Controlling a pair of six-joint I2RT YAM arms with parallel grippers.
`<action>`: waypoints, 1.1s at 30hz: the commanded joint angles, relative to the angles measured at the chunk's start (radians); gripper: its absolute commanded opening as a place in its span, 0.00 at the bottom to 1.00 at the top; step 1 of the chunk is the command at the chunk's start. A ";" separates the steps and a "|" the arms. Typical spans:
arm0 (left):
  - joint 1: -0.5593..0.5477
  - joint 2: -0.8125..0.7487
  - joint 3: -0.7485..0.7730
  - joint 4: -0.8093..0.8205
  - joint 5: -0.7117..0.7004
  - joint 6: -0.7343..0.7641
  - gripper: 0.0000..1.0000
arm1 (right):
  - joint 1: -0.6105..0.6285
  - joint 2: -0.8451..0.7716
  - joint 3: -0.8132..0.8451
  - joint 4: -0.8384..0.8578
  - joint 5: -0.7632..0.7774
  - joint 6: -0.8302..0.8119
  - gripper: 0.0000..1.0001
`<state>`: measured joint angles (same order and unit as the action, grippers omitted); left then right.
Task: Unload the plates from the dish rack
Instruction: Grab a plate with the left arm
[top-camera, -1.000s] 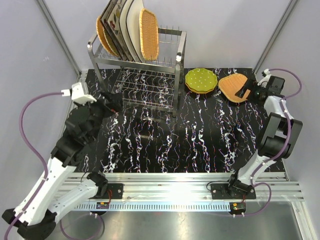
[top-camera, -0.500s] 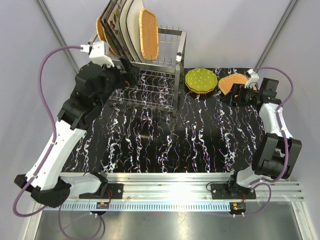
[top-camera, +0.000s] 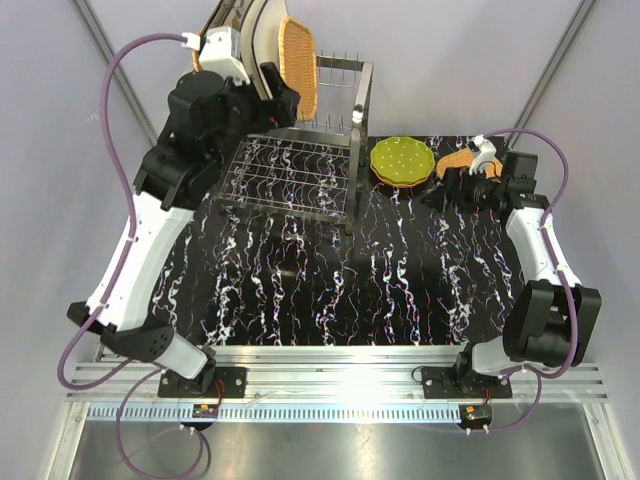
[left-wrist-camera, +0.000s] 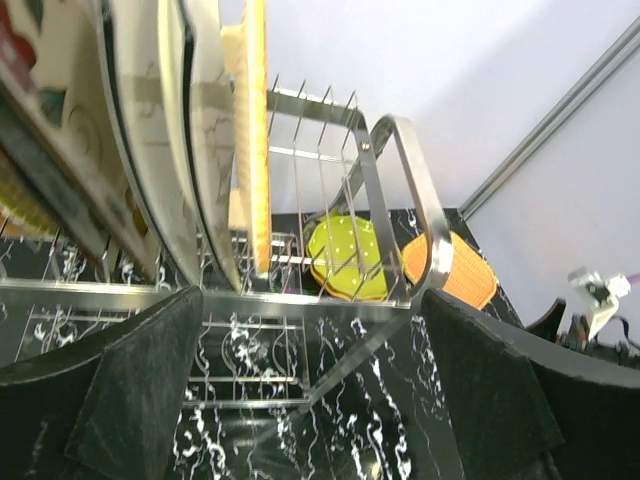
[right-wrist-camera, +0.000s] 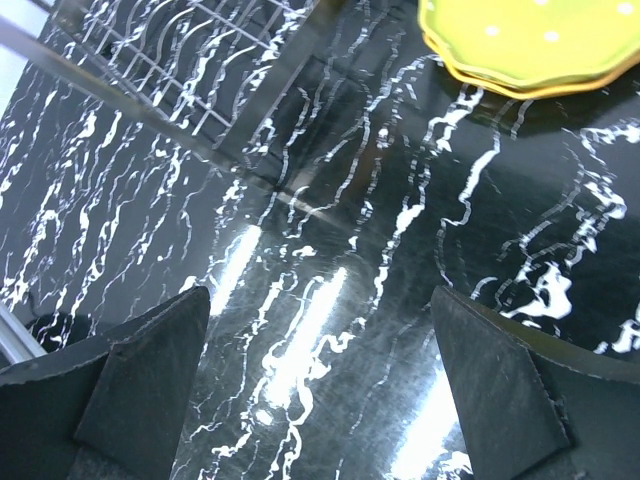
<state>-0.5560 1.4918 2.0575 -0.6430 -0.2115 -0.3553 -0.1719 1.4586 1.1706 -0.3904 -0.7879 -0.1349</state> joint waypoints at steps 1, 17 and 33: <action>0.005 0.077 0.122 -0.029 0.026 0.021 0.91 | 0.020 -0.050 0.003 0.012 -0.017 0.003 1.00; 0.018 0.268 0.317 -0.001 -0.037 0.009 0.79 | 0.020 -0.083 -0.029 0.031 -0.034 0.050 1.00; 0.067 0.355 0.322 0.014 -0.023 -0.028 0.68 | 0.020 -0.096 -0.045 0.035 -0.031 0.067 1.00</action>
<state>-0.5003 1.8225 2.3375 -0.6785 -0.2363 -0.3840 -0.1551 1.3972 1.1252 -0.3870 -0.8047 -0.0784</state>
